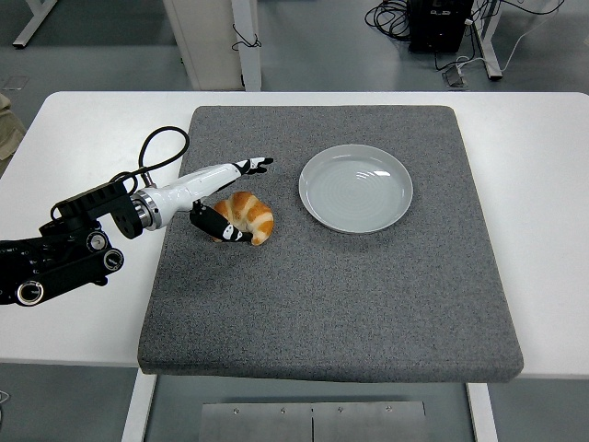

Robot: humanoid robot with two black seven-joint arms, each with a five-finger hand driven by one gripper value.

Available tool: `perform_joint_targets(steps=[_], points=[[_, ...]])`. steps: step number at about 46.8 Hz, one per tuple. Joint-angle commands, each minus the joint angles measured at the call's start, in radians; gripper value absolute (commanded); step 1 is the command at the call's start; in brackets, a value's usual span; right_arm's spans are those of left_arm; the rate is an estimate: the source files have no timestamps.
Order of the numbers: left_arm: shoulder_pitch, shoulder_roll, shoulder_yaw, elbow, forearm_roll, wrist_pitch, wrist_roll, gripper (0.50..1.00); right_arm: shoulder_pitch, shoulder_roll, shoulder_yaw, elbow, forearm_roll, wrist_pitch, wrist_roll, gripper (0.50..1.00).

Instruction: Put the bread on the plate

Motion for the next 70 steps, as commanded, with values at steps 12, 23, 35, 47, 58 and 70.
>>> perform_joint_targets(steps=[12, 23, 35, 47, 58, 70], points=[[0.007, -0.016, 0.000, 0.022, 0.001, 0.001, 0.000, 0.971, -0.001, 0.000, 0.000, 0.000, 0.000, 0.000, 0.000, 1.000], [0.003, -0.019, 0.000, 0.022, 0.004, 0.005, 0.000, 0.969, -0.001, 0.000, 0.000, 0.000, 0.000, 0.000, 0.000, 1.000], [0.007, -0.020, 0.000, 0.034, 0.012, 0.014, 0.000, 0.971, -0.001, 0.000, 0.000, 0.000, 0.000, 0.000, 0.000, 1.000], [0.043, -0.022, -0.002, 0.035, 0.032, 0.041, 0.000, 0.969, -0.001, 0.000, 0.000, 0.000, 0.000, 0.000, 0.000, 1.000], [0.032, -0.022, -0.005, 0.048, 0.032, 0.047, 0.000, 0.969, -0.001, 0.000, 0.000, 0.001, 0.000, 0.000, 0.000, 1.000], [0.021, -0.022, -0.003, 0.060, 0.026, 0.047, 0.000, 0.968, -0.001, 0.000, 0.000, 0.000, 0.000, 0.000, 0.000, 1.000]])
